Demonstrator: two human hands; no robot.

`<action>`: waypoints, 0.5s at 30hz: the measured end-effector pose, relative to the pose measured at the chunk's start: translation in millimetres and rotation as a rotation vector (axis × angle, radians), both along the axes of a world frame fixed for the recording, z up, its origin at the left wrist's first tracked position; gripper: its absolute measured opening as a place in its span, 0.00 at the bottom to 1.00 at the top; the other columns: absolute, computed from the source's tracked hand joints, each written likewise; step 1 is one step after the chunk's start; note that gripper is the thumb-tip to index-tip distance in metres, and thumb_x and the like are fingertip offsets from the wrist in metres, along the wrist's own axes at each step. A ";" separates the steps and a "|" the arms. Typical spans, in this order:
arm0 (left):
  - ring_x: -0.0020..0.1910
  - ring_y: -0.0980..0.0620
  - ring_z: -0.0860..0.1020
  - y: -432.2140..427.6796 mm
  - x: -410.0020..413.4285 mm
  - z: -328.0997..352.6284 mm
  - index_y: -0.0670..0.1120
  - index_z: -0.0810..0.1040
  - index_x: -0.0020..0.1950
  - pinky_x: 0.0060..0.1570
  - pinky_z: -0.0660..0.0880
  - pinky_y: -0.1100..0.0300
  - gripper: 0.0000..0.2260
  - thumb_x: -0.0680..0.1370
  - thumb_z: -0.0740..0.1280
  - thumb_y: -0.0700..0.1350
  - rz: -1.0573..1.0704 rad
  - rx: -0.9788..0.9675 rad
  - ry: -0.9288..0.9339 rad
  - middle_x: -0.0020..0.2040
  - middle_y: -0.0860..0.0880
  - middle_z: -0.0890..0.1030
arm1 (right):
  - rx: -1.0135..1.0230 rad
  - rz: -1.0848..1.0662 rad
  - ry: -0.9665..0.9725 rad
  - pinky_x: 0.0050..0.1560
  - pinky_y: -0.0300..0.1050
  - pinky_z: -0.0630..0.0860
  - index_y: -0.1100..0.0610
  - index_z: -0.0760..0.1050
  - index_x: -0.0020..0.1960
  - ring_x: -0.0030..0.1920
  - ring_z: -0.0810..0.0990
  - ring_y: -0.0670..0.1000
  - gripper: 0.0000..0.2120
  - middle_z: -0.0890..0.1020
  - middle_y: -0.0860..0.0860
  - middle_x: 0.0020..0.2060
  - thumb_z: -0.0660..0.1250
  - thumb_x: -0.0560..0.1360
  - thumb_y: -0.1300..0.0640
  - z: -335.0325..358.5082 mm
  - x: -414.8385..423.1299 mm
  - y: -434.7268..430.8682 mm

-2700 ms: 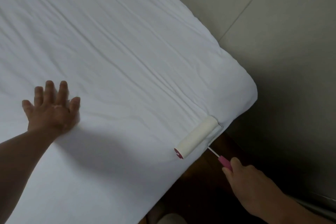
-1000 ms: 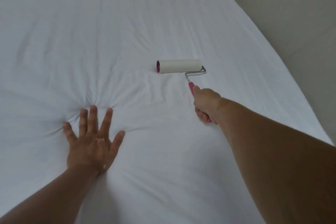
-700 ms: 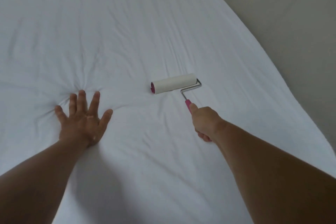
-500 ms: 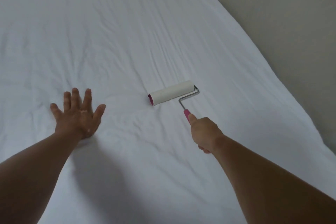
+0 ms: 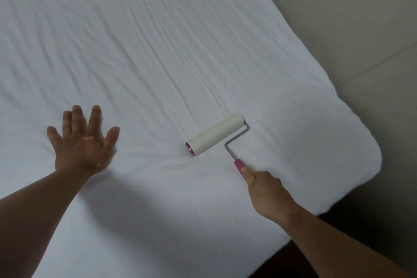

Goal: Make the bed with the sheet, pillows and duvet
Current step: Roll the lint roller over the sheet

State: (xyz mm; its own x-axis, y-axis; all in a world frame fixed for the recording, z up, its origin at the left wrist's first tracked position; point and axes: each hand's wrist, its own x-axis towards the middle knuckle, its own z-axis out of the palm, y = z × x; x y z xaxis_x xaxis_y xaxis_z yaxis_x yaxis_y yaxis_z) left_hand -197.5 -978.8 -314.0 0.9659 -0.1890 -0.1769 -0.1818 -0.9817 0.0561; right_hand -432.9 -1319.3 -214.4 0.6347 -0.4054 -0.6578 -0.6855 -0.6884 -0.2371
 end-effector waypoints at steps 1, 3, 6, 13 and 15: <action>0.79 0.40 0.48 -1.4 -5.5 0.9 0.55 0.46 0.80 0.71 0.48 0.33 0.34 0.78 0.41 0.70 -0.001 -0.007 0.006 0.81 0.39 0.50 | -0.009 0.004 0.014 0.43 0.49 0.74 0.52 0.75 0.55 0.42 0.77 0.56 0.25 0.77 0.52 0.39 0.43 0.83 0.39 -1.7 -14.5 -1.5; 0.79 0.40 0.48 -5.3 -20.2 2.5 0.55 0.47 0.80 0.72 0.48 0.33 0.34 0.78 0.41 0.70 -0.002 -0.016 0.006 0.81 0.39 0.50 | -0.036 -0.018 0.038 0.48 0.49 0.75 0.52 0.74 0.65 0.48 0.79 0.56 0.22 0.79 0.53 0.46 0.46 0.84 0.44 -0.9 -41.5 -1.9; 0.79 0.39 0.50 -12.5 -46.8 5.3 0.54 0.49 0.80 0.71 0.49 0.33 0.34 0.78 0.42 0.70 -0.018 -0.022 0.014 0.80 0.38 0.51 | 0.039 -0.117 0.024 0.40 0.48 0.72 0.56 0.76 0.51 0.38 0.76 0.55 0.32 0.78 0.53 0.37 0.43 0.80 0.33 3.9 -80.1 -3.2; 0.79 0.41 0.48 -23.8 -95.0 3.1 0.55 0.47 0.80 0.71 0.49 0.32 0.33 0.79 0.42 0.69 -0.006 0.006 0.024 0.80 0.40 0.49 | 0.041 -0.171 0.055 0.43 0.49 0.75 0.52 0.73 0.45 0.41 0.80 0.56 0.30 0.78 0.51 0.36 0.42 0.78 0.32 14.8 -160.4 -6.6; 0.79 0.40 0.48 -28.3 -105.5 4.1 0.54 0.47 0.80 0.71 0.49 0.32 0.33 0.79 0.43 0.69 0.001 0.007 0.032 0.80 0.40 0.49 | 0.043 -0.131 0.077 0.44 0.49 0.74 0.52 0.73 0.48 0.43 0.81 0.57 0.29 0.77 0.50 0.36 0.41 0.80 0.34 16.0 -182.4 -7.5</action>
State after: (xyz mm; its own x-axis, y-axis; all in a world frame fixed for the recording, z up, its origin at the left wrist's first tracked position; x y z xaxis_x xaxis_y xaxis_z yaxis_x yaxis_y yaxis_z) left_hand -303.1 -1007.1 -309.9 0.9600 -0.1863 -0.2091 -0.1787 -0.9824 0.0549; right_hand -615.4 -1326.8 -198.3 0.5250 -0.4520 -0.7211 -0.7862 -0.5820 -0.2076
